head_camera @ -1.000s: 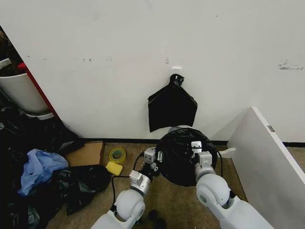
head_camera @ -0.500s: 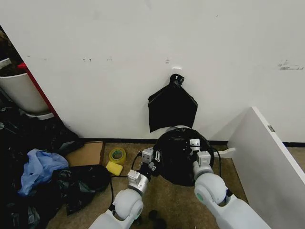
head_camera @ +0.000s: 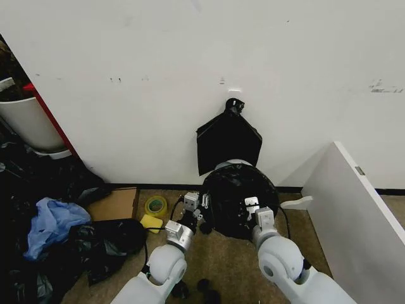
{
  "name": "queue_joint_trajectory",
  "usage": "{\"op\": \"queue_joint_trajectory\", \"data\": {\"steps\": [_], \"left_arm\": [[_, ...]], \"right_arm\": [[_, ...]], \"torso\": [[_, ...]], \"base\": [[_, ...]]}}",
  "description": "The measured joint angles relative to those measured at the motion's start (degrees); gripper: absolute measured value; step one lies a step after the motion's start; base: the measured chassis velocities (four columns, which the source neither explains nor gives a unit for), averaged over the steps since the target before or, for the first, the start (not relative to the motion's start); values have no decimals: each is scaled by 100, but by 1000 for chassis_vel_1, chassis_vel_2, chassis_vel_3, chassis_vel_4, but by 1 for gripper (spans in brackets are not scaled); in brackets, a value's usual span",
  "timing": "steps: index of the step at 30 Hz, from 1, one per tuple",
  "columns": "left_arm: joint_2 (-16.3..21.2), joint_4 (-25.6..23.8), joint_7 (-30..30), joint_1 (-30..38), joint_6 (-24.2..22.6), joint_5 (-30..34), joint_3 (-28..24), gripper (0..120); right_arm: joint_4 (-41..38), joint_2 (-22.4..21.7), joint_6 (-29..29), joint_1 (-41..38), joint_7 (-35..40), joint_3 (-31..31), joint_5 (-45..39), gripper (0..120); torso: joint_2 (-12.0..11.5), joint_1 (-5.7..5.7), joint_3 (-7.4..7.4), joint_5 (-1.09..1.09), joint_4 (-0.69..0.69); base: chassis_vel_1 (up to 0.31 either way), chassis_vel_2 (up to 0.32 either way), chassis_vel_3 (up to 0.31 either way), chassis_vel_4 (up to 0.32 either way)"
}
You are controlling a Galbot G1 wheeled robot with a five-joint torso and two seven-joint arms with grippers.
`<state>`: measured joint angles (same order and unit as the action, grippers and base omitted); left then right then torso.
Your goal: Place the garbage bag over the trash bin.
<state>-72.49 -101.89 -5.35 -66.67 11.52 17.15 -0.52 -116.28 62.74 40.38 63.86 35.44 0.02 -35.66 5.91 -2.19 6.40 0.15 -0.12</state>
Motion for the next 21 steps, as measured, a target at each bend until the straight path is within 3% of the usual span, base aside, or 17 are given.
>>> {"op": "queue_joint_trajectory", "data": {"steps": [8, 14, 21], "left_arm": [[27, -169, 61, -115, 73, 45, -1, 2], [38, -300, 75, -174, -23, 165, -5, 2], [17, -163, 49, -129, -21, 160, -3, 2]], "right_arm": [[553, 99, 121, -347, 76, -130, 349, 0], [1095, 118, -643, -465, -272, -95, 1206, 0], [821, 56, -1361, -314, -547, -27, 1235, 0]], "torso": [[0, 0, 0, 0, 1], [0, 0, 0, 1, 0], [0, 0, 0, 0, 0]], "base": [[0, 0, 0, 0], [0, 0, 0, 0], [0, 0, 0, 0]]}}
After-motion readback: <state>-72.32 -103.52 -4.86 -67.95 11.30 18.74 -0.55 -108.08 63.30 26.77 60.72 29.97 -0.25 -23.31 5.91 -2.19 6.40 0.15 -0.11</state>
